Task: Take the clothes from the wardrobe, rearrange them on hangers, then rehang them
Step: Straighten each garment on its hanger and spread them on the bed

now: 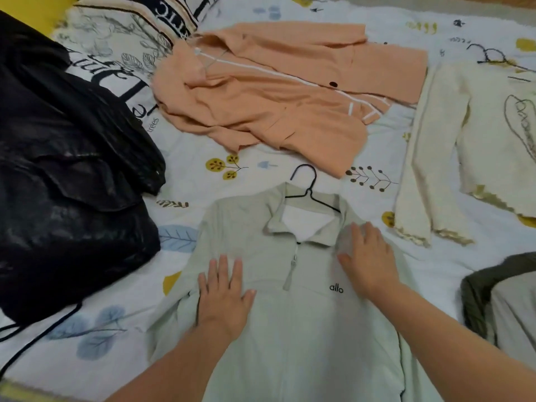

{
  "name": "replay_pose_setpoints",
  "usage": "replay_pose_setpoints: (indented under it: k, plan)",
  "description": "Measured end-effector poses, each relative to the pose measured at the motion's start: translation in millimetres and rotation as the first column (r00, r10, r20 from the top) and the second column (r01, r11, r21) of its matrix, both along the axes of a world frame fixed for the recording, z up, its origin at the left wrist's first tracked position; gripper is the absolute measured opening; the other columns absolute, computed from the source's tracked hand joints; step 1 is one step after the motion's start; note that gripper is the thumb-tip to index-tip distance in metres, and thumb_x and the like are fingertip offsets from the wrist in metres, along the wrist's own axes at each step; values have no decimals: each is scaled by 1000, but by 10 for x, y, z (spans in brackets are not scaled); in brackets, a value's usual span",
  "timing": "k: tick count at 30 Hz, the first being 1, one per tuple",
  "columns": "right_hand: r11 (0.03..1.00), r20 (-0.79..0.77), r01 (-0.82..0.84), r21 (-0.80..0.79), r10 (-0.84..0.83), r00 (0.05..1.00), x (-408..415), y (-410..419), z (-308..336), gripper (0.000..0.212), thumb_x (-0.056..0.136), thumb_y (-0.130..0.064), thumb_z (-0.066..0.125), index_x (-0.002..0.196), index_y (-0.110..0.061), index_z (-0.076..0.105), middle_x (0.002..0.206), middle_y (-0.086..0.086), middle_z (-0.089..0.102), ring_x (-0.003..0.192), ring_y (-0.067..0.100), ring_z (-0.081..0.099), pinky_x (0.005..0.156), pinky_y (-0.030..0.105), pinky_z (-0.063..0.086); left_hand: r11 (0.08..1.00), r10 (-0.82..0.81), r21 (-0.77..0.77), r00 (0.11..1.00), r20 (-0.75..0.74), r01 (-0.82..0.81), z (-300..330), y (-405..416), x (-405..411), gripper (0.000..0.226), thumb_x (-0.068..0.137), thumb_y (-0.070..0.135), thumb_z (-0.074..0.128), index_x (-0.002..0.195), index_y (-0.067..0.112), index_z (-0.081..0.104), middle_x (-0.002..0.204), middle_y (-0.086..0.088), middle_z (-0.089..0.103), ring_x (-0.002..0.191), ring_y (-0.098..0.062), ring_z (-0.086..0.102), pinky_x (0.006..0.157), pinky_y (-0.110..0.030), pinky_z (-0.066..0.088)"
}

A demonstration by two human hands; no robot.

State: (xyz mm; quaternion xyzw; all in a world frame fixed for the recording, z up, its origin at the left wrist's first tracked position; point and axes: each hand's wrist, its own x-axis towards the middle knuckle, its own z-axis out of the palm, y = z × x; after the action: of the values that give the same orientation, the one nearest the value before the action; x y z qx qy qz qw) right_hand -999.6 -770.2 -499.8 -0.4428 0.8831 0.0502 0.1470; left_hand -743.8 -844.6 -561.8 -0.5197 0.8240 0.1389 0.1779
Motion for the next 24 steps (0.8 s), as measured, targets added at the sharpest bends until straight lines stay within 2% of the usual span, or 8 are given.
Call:
replay_pose_setpoints:
  k: [4, 10, 14, 16, 18, 19, 21, 24]
  plan:
    - [983, 102, 183, -4, -182, 978, -154, -314, -164, 59, 85, -40, 56, 131, -11, 32, 129, 12, 46, 122, 32, 42, 98, 48, 32, 1000, 16, -10, 999, -51, -17, -184, -19, 32, 67, 94, 55, 15, 125, 27, -38, 152, -8, -29, 139, -28, -29, 106, -44, -26]
    - [943, 154, 305, -129, -285, 946, 118, -190, -100, 15, 81, -10, 52, 85, -13, 37, 92, 17, 62, 87, 37, 58, 63, 36, 38, 997, 5, 74, 1000, -15, -4, -182, -72, 34, 67, 94, 55, 13, 129, 27, -37, 150, -7, -33, 137, -28, -33, 104, -45, -28]
    - [873, 289, 400, -279, -321, 902, 501, 123, 140, 10, 78, -8, 56, 82, -13, 47, 81, 13, 63, 78, 35, 58, 61, 36, 39, 958, -41, 285, 997, 70, 20, 86, -214, -12, 71, 95, 54, 21, 145, 24, -20, 152, -8, -29, 140, -28, -26, 113, -46, -14]
    - [870, 350, 398, -290, -290, 890, 630, 238, 308, 9, 78, -13, 59, 83, -13, 52, 80, 10, 65, 76, 34, 58, 61, 35, 40, 948, -39, 318, 999, 36, 26, 410, -308, -27, 66, 96, 43, 35, 148, 15, 8, 157, -10, 2, 144, -30, 6, 116, -41, 12]
    - [875, 369, 383, -295, -266, 891, 732, 343, 511, 14, 77, -14, 62, 77, -16, 48, 76, 10, 64, 73, 33, 58, 59, 34, 39, 984, 28, 179, 992, -124, -5, 798, -366, 0, 34, 95, 27, 40, 124, 10, 47, 133, -10, 48, 119, -28, 48, 94, -34, 40]
    - [874, 370, 377, -306, -255, 893, 773, 397, 625, 19, 76, -14, 62, 72, -18, 44, 73, 10, 63, 71, 33, 57, 58, 35, 38, 997, 60, 62, 979, -196, -49, 1019, -369, 34, 23, 94, 21, 40, 111, 12, 52, 119, -9, 56, 106, -27, 55, 82, -33, 42]
    - [861, 374, 370, -350, -234, 897, 835, 503, 897, 28, 75, -11, 61, 66, -20, 36, 64, 7, 57, 64, 33, 51, 54, 35, 36, 980, 24, -175, 936, -351, -90, 1446, -351, 105, 21, 88, 13, 48, 109, 10, 52, 114, -9, 54, 101, -27, 54, 77, -33, 41]
    - [825, 381, 360, -435, -193, 904, 889, 649, 1415, 30, 73, -9, 59, 62, -20, 34, 54, 1, 49, 58, 31, 45, 49, 35, 27, 952, -179, -299, 914, -364, 67, 1993, -320, 167, 53, 85, 14, 54, 135, 10, 39, 137, -8, 38, 124, -26, 41, 99, -34, 37]
